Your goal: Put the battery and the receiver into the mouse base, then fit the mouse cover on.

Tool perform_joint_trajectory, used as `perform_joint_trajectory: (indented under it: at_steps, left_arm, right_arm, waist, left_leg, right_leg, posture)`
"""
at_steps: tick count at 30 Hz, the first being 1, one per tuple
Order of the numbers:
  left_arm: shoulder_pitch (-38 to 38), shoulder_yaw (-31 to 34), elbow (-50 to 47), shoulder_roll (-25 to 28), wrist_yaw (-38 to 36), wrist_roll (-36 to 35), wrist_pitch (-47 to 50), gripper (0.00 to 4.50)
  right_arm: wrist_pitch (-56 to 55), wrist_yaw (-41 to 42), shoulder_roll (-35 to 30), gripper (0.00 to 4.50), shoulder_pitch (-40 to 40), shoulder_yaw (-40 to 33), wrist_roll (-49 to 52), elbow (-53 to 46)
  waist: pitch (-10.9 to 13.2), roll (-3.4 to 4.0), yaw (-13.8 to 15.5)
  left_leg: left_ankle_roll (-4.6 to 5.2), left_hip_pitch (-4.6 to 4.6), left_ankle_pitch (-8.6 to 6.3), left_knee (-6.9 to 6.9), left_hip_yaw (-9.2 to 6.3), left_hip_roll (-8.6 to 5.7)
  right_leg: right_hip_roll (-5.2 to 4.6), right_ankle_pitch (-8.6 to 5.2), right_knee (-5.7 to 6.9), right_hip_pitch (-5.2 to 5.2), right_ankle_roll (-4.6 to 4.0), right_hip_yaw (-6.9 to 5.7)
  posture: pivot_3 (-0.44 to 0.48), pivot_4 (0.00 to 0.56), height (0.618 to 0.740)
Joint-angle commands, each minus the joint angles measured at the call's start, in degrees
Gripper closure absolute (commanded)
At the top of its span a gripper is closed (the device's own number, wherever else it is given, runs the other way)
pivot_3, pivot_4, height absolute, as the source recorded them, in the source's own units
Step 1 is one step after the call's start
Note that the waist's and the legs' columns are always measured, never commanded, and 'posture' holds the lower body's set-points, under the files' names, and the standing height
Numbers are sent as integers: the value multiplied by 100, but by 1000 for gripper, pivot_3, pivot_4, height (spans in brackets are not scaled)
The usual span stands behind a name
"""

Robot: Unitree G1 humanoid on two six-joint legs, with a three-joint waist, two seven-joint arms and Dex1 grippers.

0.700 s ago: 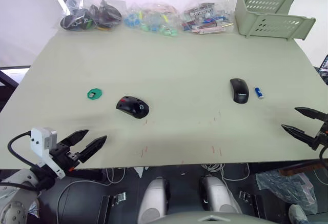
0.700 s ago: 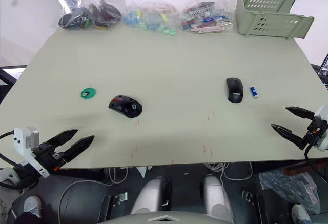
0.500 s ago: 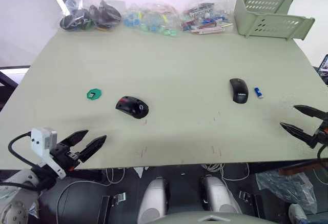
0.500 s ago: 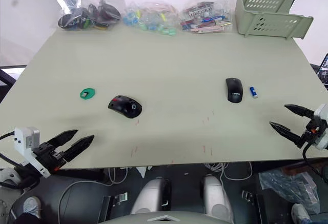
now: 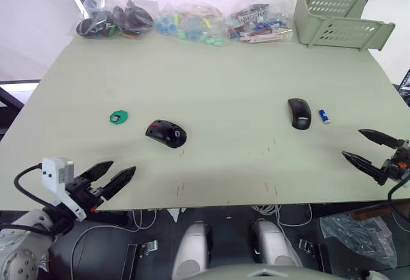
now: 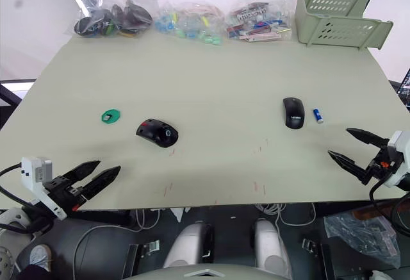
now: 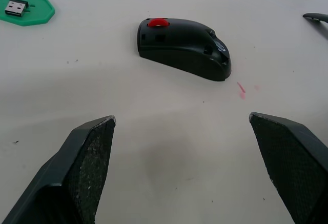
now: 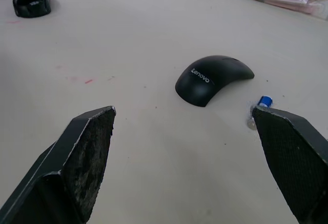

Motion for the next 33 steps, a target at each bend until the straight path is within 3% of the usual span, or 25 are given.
perform_joint_trajectory:
  at_steps: [1, 14, 33]
  left_arm:
    - [-9, 181, -335, 57, 67, -151, 51, 75]
    - [9, 166, -717, -21, 386, -359, 256, 75]
    - [-156, 84, -589, 46, 366, -392, 317, 75]
  right_arm:
    - [57, 59, -48, 69, -143, -55, 157, -162]
    - [113, 248, 52, 69, -543, 241, 242, -288]
    - [251, 236, 87, 69, -451, 256, 374, -772]
  waist:
    - [0, 0, 0]
    - [0, 0, 2]
    - [0, 0, 4]
  left_leg:
    - [0, 0, 0, 1, 0, 0]
    - [0, 0, 0, 2, -1, -2]
    - [0, 2, 0, 6, -2, -4]
  right_leg:
    - [0, 0, 0, 0, 0, 0]
    - [2, 1, 6, 0, -3, 0]
    - [4, 3, 15, 0, -6, 0]
  posture:
    - [0, 150, 740]
    - [0, 150, 740]
    - [0, 150, 740]
